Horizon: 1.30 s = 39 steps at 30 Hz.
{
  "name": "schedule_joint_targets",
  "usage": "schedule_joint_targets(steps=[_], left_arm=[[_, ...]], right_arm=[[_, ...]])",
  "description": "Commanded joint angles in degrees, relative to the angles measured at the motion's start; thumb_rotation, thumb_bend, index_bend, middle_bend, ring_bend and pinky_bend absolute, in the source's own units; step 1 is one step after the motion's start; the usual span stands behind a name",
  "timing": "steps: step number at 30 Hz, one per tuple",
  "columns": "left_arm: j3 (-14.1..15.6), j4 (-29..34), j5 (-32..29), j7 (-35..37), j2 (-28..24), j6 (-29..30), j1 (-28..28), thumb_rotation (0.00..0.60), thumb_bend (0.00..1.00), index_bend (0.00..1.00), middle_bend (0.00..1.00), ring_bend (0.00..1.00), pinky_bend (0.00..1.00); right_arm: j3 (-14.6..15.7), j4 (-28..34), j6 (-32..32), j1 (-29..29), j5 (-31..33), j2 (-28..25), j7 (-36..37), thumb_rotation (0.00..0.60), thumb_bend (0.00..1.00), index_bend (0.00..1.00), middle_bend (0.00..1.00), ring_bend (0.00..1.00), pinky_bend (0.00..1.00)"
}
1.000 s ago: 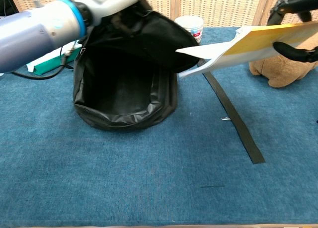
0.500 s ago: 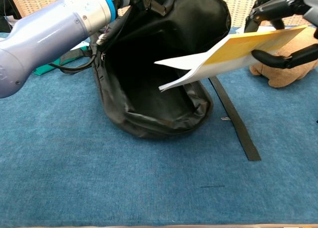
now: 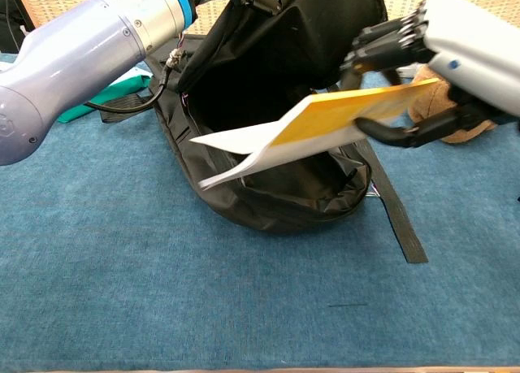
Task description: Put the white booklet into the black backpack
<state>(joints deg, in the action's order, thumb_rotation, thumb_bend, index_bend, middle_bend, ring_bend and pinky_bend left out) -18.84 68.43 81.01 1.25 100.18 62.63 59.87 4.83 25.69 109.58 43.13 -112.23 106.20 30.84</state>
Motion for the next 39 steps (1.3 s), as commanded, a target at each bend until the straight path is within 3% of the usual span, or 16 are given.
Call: schedule_joint_targets(steps=[1, 6, 16, 39], left_arm=[[0.81, 1.4, 0.25, 0.46, -0.92, -0.23, -0.51, 0.6, 0.68, 0.76, 0.66, 0.57, 0.71], [2.31, 4.75, 1.89, 1.61, -3.62, 0.45, -1.67, 0.6, 0.67, 0.76, 0.66, 0.57, 0.71], [3.19, 10.3, 4.73, 2.41, -9.22, 0.75, -2.09, 0.6, 0.67, 0.76, 0.66, 0.57, 0.71], [4.65, 13.97, 6.92, 4.62, -10.51, 1.36, -2.15, 0.6, 0.67, 0.76, 0.66, 0.56, 0.71]], right_arm=[[-0.34, -3.25, -0.27, 2.32, 0.2, 3.6, 0.95, 0.6, 0.48, 0.63, 0.62, 0.52, 0.69], [0.13, -8.06, -0.35, 4.12, 0.39, 7.43, 2.11, 0.6, 0.48, 0.63, 0.62, 0.52, 0.69], [2.73, -13.74, 0.21, 5.28, -0.23, 10.29, 3.49, 0.6, 0.48, 0.62, 0.62, 0.51, 0.69], [7.55, -20.08, -15.03, 6.42, 0.86, 11.16, 0.67, 0.6, 0.48, 0.61, 0.61, 0.5, 0.66]])
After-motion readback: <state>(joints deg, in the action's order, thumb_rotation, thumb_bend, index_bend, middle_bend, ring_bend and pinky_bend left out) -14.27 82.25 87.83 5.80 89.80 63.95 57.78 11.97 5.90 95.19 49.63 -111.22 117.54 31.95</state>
